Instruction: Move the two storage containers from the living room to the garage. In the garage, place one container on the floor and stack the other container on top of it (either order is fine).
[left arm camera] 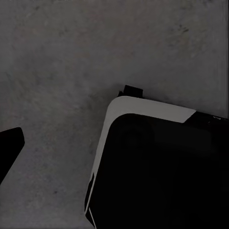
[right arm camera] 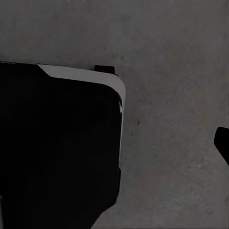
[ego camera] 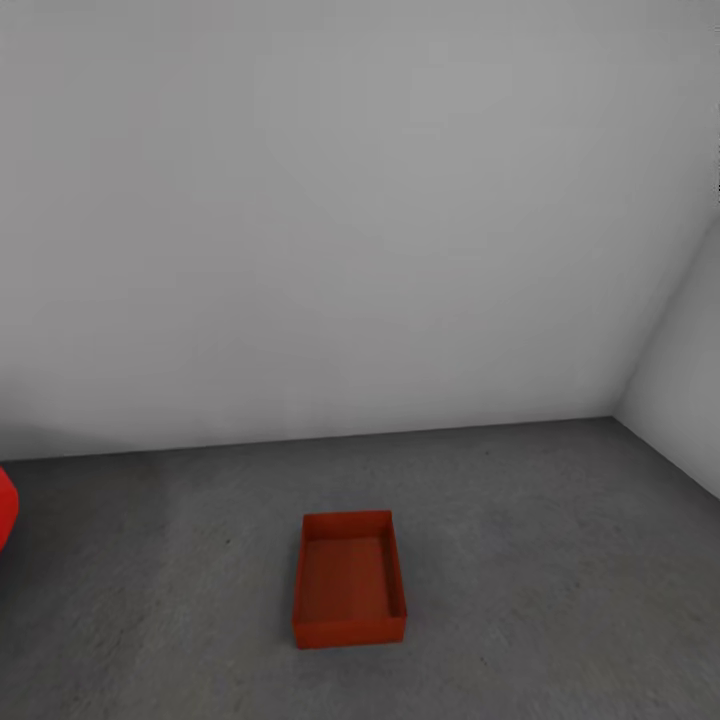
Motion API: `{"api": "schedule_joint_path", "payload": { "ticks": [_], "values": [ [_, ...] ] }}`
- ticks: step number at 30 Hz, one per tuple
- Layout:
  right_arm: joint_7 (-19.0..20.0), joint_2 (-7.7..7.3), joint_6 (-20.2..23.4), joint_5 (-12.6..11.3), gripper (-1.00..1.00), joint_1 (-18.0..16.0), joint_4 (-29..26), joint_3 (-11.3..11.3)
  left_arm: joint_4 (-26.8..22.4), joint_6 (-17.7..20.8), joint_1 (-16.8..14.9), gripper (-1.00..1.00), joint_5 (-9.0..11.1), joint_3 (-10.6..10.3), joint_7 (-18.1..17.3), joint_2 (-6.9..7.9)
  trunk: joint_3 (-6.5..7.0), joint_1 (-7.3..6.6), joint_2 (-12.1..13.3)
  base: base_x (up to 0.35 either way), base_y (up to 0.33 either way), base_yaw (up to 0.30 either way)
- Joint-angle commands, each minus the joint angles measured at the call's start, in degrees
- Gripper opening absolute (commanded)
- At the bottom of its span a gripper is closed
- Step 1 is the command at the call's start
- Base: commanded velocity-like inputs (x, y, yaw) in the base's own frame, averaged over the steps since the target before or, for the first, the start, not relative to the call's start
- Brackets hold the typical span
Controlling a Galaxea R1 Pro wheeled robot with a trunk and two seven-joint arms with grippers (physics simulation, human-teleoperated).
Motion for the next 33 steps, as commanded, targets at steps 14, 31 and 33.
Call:
{"api": "schedule_joint_path", "payload": {
  "ticks": [14,31,33],
  "values": [
    [3.01,-0.28,-0.32,-0.52,1.0,-0.08,0.19,0.49,0.05,-0.12,-0.04,1.0,0.24,0.14,-4.47,0.19,1.23,0.01,-0.06,0.0,0.0,0.0],
    [2.93,-0.26,-0.41,-0.59,1.0,-0.08,0.19,0.49,0.05,-0.43,0.0,1.0,0.24,0.14,-4.12,0.16,2.8,0.01,-0.06,0.0,0.0,0.0],
    [2.95,-0.21,-0.41,-0.59,1.0,-0.08,0.19,0.49,0.05,-0.37,-0.01,1.0,0.24,0.14,-4.13,0.17,2.98,0.01,-0.06,0.0,0.0,0.0]
  ]
}}
